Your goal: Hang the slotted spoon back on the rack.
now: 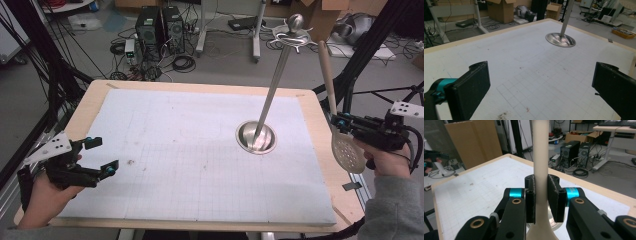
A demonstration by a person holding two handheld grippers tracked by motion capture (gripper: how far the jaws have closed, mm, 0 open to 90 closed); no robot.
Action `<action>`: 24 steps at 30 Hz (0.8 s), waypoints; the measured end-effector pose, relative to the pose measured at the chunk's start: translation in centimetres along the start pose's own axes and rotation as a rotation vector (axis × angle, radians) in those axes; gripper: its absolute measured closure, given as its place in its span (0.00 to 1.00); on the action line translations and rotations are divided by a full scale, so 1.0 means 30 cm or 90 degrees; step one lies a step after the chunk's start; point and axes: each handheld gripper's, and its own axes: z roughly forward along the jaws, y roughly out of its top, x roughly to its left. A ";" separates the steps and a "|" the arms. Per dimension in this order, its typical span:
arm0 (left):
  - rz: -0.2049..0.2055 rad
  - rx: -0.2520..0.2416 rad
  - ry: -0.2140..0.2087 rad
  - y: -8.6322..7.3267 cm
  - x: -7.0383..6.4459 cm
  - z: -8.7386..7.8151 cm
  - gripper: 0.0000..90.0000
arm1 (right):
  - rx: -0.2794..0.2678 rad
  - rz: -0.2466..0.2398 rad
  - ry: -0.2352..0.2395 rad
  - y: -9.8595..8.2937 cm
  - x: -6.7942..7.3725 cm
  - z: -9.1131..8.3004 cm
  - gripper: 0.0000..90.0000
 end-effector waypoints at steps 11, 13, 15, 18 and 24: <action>0.001 0.004 -0.001 -0.001 0.000 0.001 0.02 | 0.012 -0.005 0.007 0.005 0.010 0.031 0.86; 0.001 0.004 -0.002 -0.001 -0.001 0.002 0.02 | 0.014 -0.007 0.008 0.005 0.011 0.037 0.86; 0.001 0.006 -0.003 -0.001 -0.001 0.002 0.02 | 0.016 -0.007 0.009 0.005 0.013 0.043 0.86; 0.002 0.008 -0.002 -0.002 -0.001 0.002 0.02 | 0.018 -0.009 0.011 0.006 0.014 0.051 0.86; 0.001 0.009 0.000 -0.006 -0.003 -0.001 0.02 | 0.027 -0.010 0.013 0.006 0.015 0.070 0.86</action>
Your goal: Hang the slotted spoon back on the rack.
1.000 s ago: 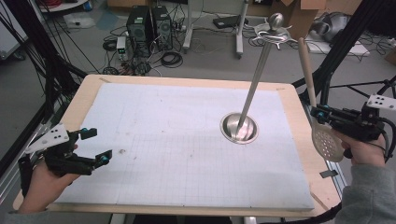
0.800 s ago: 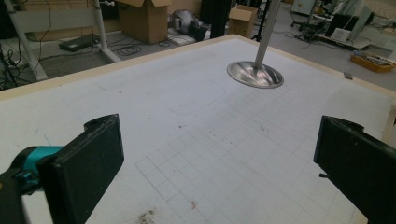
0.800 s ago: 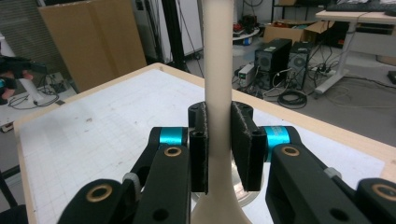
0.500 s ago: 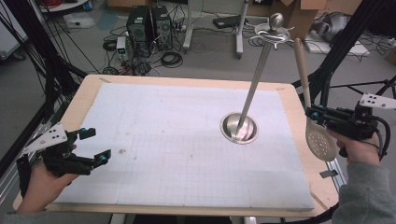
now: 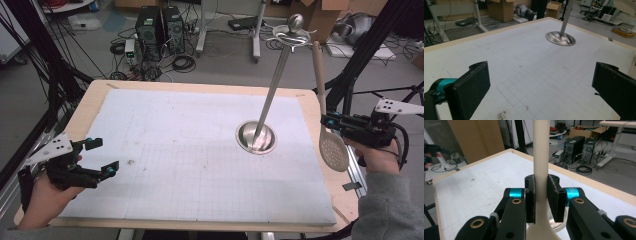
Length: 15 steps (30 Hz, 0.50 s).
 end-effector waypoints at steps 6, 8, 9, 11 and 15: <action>0.001 0.005 0.002 -0.005 -0.003 -0.002 0.02 | 0.001 -0.003 0.001 0.003 0.001 0.029 0.86; 0.001 0.005 0.003 -0.006 -0.004 -0.004 0.02 | 0.005 -0.005 0.000 0.003 0.001 0.039 0.86; 0.000 0.004 0.003 -0.006 -0.004 -0.005 0.02 | 0.009 -0.006 -0.002 0.003 0.002 0.043 0.86; 0.000 0.004 0.004 -0.007 -0.002 -0.007 0.02 | 0.011 -0.006 -0.003 0.003 0.002 0.052 0.86; 0.001 0.004 0.004 -0.006 -0.003 -0.008 0.02 | 0.016 -0.006 -0.005 0.004 0.004 0.063 0.86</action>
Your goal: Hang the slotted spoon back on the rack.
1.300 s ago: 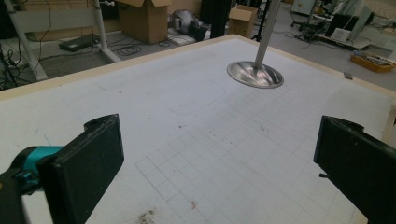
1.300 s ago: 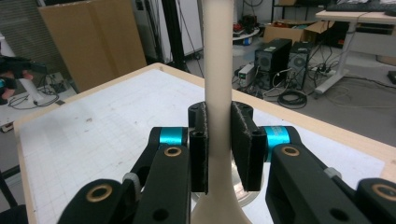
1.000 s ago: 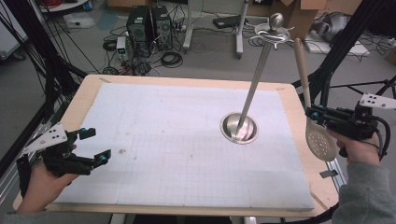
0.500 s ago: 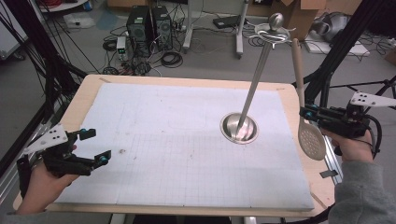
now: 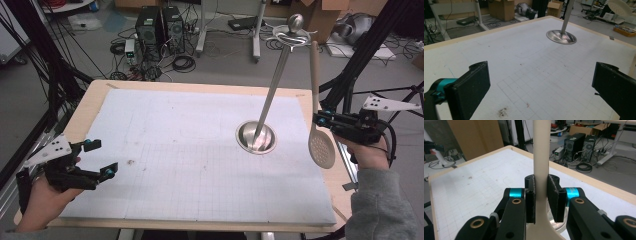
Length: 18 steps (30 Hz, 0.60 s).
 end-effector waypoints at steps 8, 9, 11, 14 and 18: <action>-0.001 0.002 0.001 -0.003 -0.002 0.001 0.02 | 0.011 -0.006 -0.008 0.005 0.005 0.027 0.86; -0.001 0.002 0.002 -0.004 -0.001 0.001 0.02 | 0.013 -0.005 -0.008 0.006 0.006 0.030 0.86; -0.002 0.002 0.003 -0.006 0.000 -0.002 0.02 | 0.017 -0.006 -0.011 0.007 0.006 0.039 0.86; -0.002 0.003 0.003 -0.008 -0.003 -0.003 0.02 | 0.019 -0.007 -0.012 0.010 0.005 0.053 0.86; -0.001 0.002 0.004 -0.008 -0.004 -0.008 0.02 | 0.027 -0.009 -0.021 0.016 0.007 0.075 0.86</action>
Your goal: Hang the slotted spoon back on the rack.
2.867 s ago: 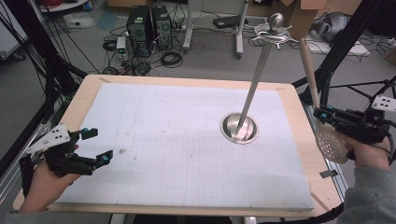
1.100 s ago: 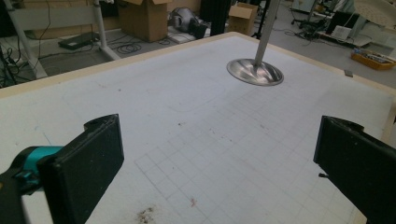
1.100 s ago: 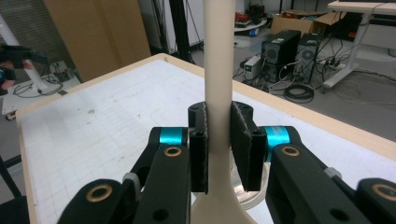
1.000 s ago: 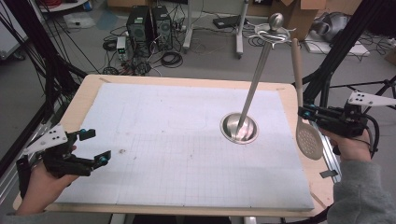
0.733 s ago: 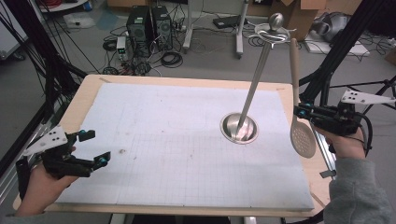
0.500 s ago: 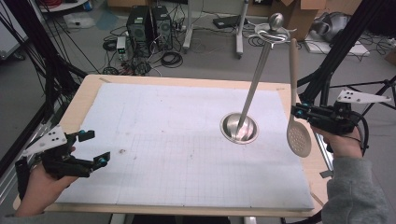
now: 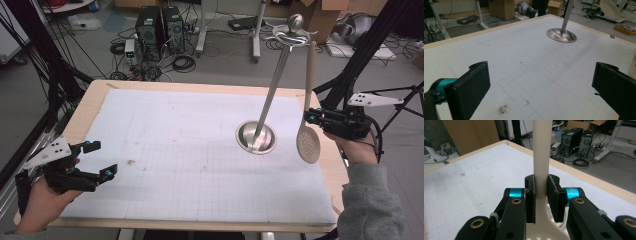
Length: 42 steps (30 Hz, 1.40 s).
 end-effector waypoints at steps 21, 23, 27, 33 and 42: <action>-0.001 -0.003 0.003 -0.002 0.001 -0.014 0.02 | 0.026 -0.011 -0.019 0.016 0.008 0.078 0.86; -0.002 -0.002 0.004 -0.003 0.002 -0.014 0.02 | 0.026 -0.011 -0.020 0.017 0.007 0.083 0.86; -0.002 -0.001 0.004 -0.005 0.003 -0.017 0.02 | 0.028 -0.010 -0.022 0.021 0.007 0.098 0.86; -0.004 -0.003 0.007 -0.007 0.003 -0.023 0.02 | 0.023 -0.016 -0.034 0.025 0.003 0.125 0.86; -0.005 -0.002 0.010 -0.011 0.005 -0.027 0.02 | 0.018 -0.026 -0.045 0.025 0.003 0.141 0.86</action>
